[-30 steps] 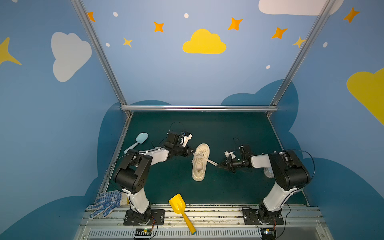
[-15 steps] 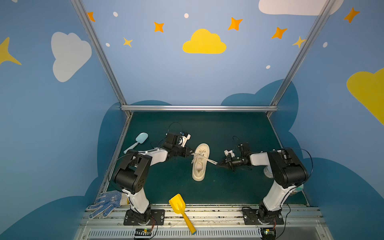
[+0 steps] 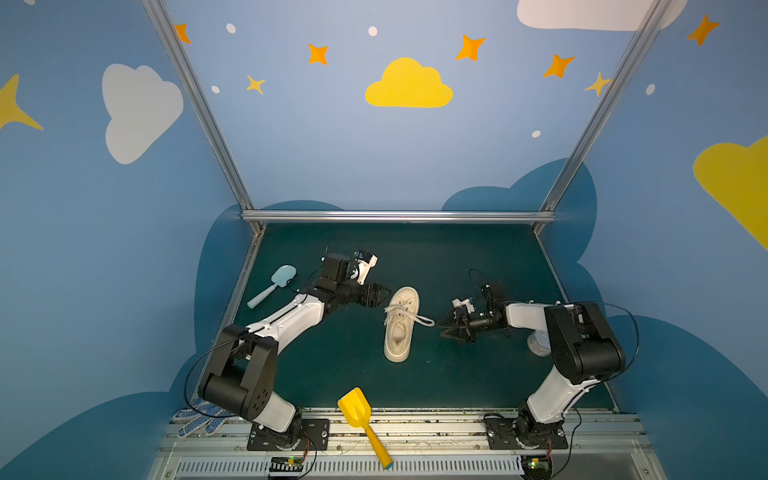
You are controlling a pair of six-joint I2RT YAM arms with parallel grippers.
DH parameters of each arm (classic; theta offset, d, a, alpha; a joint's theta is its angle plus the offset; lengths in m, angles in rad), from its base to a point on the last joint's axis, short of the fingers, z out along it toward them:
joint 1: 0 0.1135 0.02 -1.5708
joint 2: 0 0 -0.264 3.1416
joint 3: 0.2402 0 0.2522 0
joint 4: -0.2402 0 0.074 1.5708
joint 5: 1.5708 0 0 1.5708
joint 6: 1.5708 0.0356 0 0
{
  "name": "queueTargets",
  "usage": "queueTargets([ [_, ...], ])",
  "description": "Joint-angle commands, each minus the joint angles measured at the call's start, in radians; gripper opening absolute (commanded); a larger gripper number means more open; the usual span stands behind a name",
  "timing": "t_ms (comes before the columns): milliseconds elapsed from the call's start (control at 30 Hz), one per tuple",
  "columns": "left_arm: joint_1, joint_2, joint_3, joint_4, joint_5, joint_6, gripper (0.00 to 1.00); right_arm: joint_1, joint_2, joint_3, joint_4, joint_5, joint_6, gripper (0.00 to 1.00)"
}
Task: Tie the shoes
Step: 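Release the lace and draw both grippers back from the sneaker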
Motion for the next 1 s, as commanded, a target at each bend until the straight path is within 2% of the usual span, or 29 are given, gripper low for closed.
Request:
queueTargets([
  [0,0.01,-0.031,-0.018,-0.119,0.007,-0.001,0.76,-0.019,-0.057,0.031,-0.168,0.027,-0.102,0.53],
  [167,0.011,-0.054,-0.105,-0.096,0.032,-0.127,0.78,-0.033,-0.107,0.108,-0.412,0.165,-0.245,0.54],
  [333,0.009,-0.05,-0.18,-0.004,0.093,-0.257,0.79,-0.015,-0.103,0.2,-0.505,0.191,-0.282,0.53],
  [567,-0.02,-0.072,-0.271,0.115,0.168,-0.404,0.82,0.032,-0.015,0.239,-0.398,0.154,-0.197,0.53],
  [733,-0.058,-0.077,-0.269,0.106,0.162,-0.405,0.85,0.059,0.02,0.285,-0.379,0.153,-0.184,0.54],
  [967,-0.119,0.007,-0.21,0.121,0.201,-0.419,0.86,0.095,0.07,0.34,-0.379,0.142,-0.182,0.54],
])
